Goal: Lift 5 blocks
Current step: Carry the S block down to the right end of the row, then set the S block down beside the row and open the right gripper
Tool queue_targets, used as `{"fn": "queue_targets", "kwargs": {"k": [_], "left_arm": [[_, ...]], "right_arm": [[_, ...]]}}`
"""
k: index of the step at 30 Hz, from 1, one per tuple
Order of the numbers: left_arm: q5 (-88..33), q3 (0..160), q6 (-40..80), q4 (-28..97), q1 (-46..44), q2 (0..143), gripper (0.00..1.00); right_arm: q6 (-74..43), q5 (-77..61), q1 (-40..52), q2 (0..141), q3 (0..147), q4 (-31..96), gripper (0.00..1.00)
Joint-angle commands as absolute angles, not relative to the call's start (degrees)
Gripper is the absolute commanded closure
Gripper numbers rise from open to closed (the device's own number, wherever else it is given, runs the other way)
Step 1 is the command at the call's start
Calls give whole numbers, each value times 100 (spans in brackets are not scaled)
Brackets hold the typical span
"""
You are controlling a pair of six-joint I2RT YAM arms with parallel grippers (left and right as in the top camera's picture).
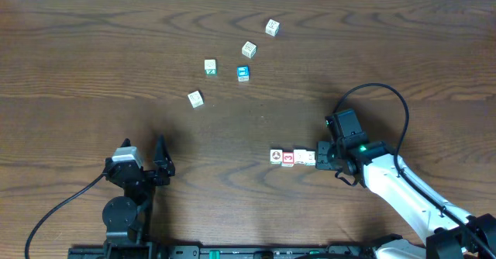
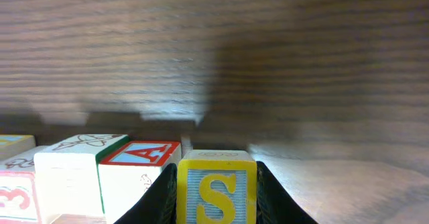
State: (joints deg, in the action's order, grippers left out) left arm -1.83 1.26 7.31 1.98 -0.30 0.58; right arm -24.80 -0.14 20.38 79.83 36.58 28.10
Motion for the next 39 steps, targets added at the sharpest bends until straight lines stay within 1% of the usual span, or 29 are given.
{"fn": "queue_targets", "kwargs": {"k": [1,8,12,15,18,21,24,28,32,34,36,37,38,39], "left_arm": [[-152,23,720,401,-47,23,23],[-152,23,720,401,-47,23,23],[-152,23,720,401,-47,23,23],[-152,23,720,401,-47,23,23],[-152,23,720,401,-47,23,23],[-152,23,720,401,-47,23,23],[-152,23,720,401,-47,23,23],[-152,23,720,401,-47,23,23],[-152,23,720,401,-47,23,23],[-152,23,720,401,-47,23,23],[-152,23,720,401,-47,23,23],[-152,23,720,401,-47,23,23],[-152,23,720,401,-47,23,23],[-152,23,720,401,-47,23,23]], "right_arm": [[-2346,-228,2110,7988,3638,2661,84],[-2346,-416,2110,7988,3638,2458,82],[-2292,-401,2110,7990,3636,2471,79],[-2285,-257,2110,7990,3636,2552,73],[-2283,-242,2110,7990,3636,2556,61],[-2283,-228,2110,7990,3636,2552,57],[-2283,-158,2110,7990,3636,2561,57],[-2285,-128,2108,7988,3636,2482,61],[-2287,110,2091,7966,3684,2399,62],[-2287,121,2062,7918,3767,2425,61],[-2287,106,2027,7835,3868,2475,55],[-2287,106,2005,7800,3922,2532,54],[-2287,106,1981,7771,3962,2598,56],[-2285,137,1951,7749,3986,2668,61]]}}
